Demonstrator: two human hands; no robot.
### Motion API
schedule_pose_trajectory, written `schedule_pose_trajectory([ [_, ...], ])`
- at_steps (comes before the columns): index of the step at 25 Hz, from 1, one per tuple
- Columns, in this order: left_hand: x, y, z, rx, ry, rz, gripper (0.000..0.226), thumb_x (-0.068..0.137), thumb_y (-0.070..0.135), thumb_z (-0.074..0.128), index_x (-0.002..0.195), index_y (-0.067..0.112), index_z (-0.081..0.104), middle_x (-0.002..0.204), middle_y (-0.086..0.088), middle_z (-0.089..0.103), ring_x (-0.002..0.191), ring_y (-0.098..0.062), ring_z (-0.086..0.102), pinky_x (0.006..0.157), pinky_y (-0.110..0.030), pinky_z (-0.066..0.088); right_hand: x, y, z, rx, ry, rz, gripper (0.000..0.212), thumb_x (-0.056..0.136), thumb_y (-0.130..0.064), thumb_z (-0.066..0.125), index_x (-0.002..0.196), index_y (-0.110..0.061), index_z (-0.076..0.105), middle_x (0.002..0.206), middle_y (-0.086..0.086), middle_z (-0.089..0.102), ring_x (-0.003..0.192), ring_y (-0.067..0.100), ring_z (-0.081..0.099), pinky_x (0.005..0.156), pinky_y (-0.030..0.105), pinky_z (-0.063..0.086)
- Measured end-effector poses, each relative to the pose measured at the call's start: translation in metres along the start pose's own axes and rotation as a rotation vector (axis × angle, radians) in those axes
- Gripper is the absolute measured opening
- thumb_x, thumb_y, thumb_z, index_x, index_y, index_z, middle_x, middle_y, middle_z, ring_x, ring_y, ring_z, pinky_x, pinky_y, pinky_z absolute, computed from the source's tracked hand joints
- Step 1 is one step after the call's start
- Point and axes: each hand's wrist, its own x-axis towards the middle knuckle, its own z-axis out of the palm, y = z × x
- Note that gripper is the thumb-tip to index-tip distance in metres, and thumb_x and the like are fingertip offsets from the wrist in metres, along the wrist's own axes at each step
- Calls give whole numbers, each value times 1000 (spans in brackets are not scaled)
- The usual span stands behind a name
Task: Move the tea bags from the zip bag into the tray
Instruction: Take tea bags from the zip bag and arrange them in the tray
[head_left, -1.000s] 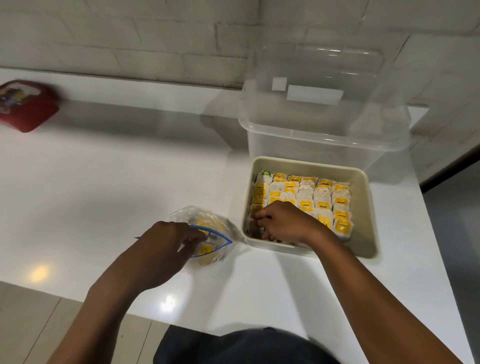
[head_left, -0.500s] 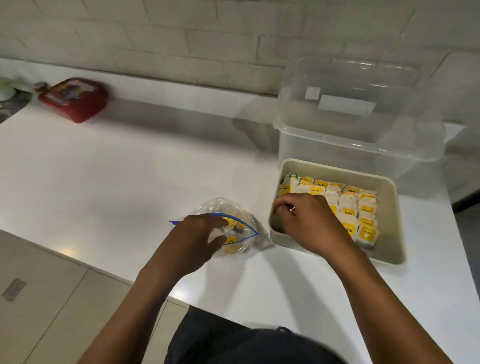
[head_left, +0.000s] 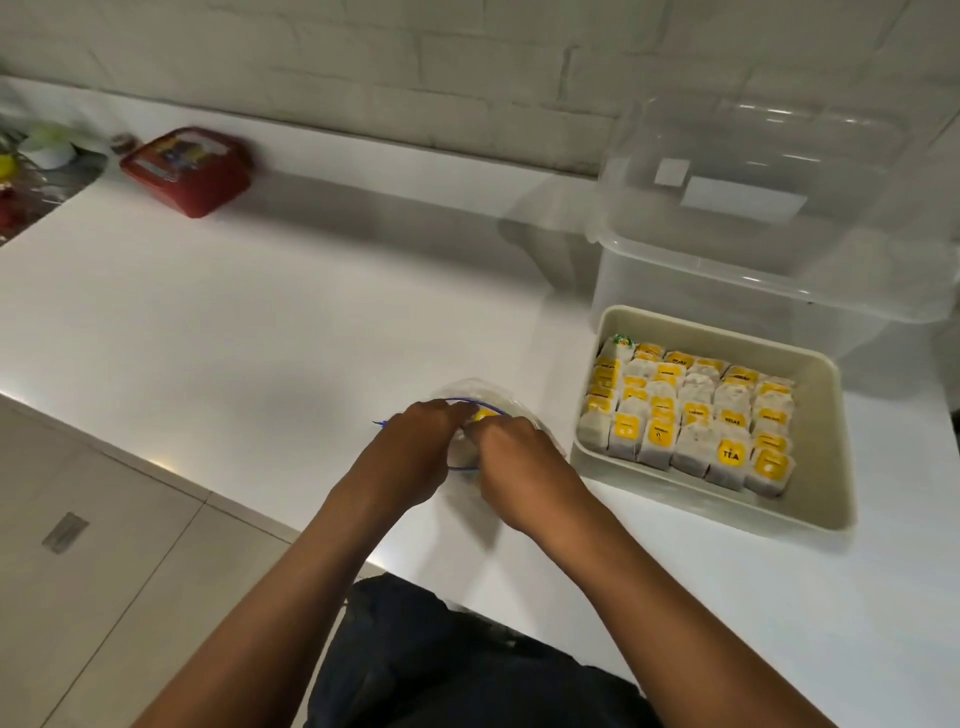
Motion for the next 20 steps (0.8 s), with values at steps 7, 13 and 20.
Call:
schedule_pose_trajectory([
  [7,17,-9,-2,59,-91,15,52,88,7,49,135,29,52,122,-7,60,109,-27,60,83,-30,46,28,-3,13,-159,18,138,44,94,-8,53,137,-16,48,133,5,58,119,26,59,90,34,47],
  [13,32,-34,-5,168,-55,200,41,87,2,48,118,24,64,107,-4,68,99,-26,62,72,-32,46,51,-15,32,-226,78,313,30,93,-16,53,120,-23,64,117,0,68,108,23,65,78,31,50],
  [20,32,-78,-16,-550,81,270,24,87,6,66,97,26,76,89,16,73,80,1,67,77,-12,49,51,-13,33,-155,170,346,30,93,-20,54,118,-29,67,110,-2,70,100,22,65,68,24,38],
])
